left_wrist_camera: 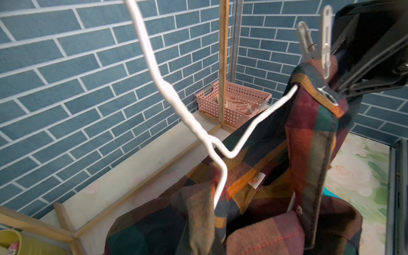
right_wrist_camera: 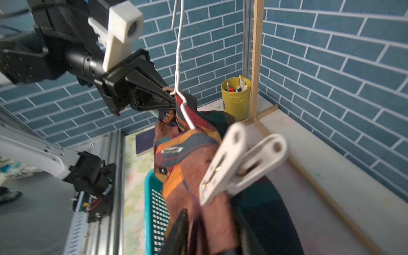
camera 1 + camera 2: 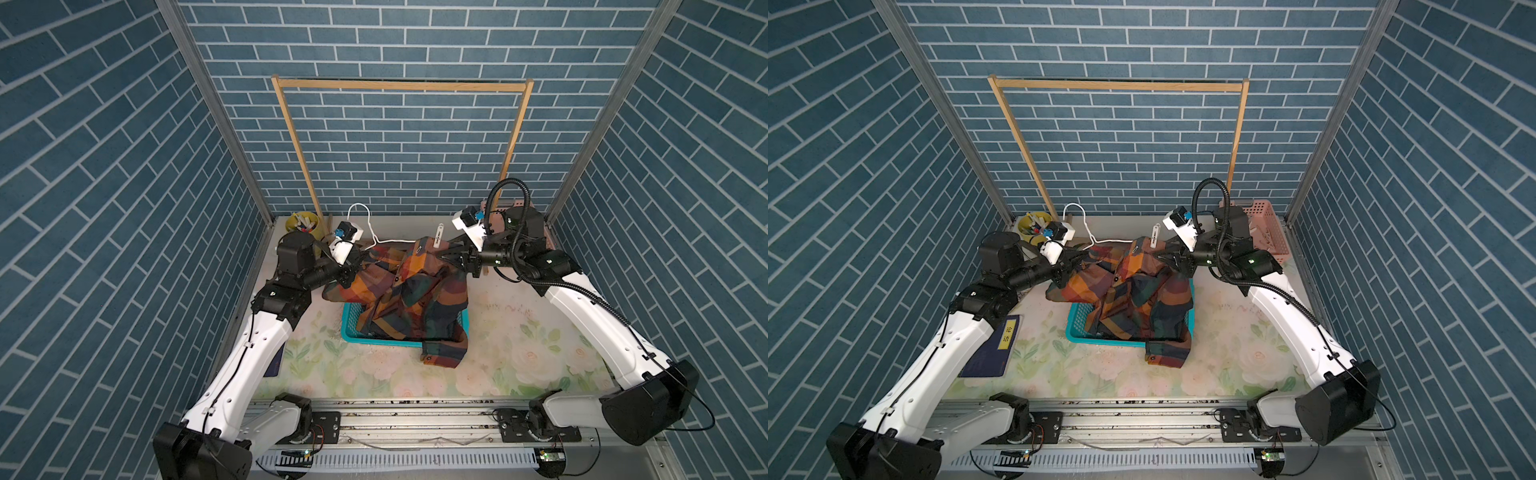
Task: Remove the clothespins securing long-sleeve shirts to the hanger
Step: Place the long-sleeve shirt at the bin.
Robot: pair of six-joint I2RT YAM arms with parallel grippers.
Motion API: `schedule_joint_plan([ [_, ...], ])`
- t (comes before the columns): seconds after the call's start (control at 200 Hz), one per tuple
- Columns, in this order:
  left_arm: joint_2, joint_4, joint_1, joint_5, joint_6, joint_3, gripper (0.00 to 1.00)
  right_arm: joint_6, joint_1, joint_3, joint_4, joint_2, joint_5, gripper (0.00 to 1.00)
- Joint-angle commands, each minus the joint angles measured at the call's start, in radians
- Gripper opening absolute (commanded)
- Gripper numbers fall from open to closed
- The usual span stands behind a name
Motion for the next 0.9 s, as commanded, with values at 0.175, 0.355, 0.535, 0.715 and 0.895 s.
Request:
schedule_joint_plan([
  [0.175, -0.038, 0.23, -0.058, -0.111, 0.116, -0.072, 0.0, -0.149, 0.001, 0.023, -0.093, -0.049, 0.108, 0.7],
  [0.355, -0.046, 0.242, -0.168, -0.196, 0.406, -0.123, 0.0, -0.259, 0.001, 0.003, -0.109, -0.094, 0.214, 0.7],
  [0.535, -0.036, 0.329, -0.232, -0.356, 0.478, -0.165, 0.0, -0.339, 0.001, -0.012, -0.143, -0.146, 0.255, 0.71],
  [0.715, -0.032, 0.42, -0.234, -0.435, 0.508, -0.185, 0.0, -0.415, 0.001, 0.042, -0.328, -0.13, 0.242, 0.71],
  [0.895, -0.032, 0.452, -0.235, -0.368, 0.585, -0.212, 0.0, -0.476, 0.001, 0.029, -0.37, -0.124, 0.253, 0.71],
])
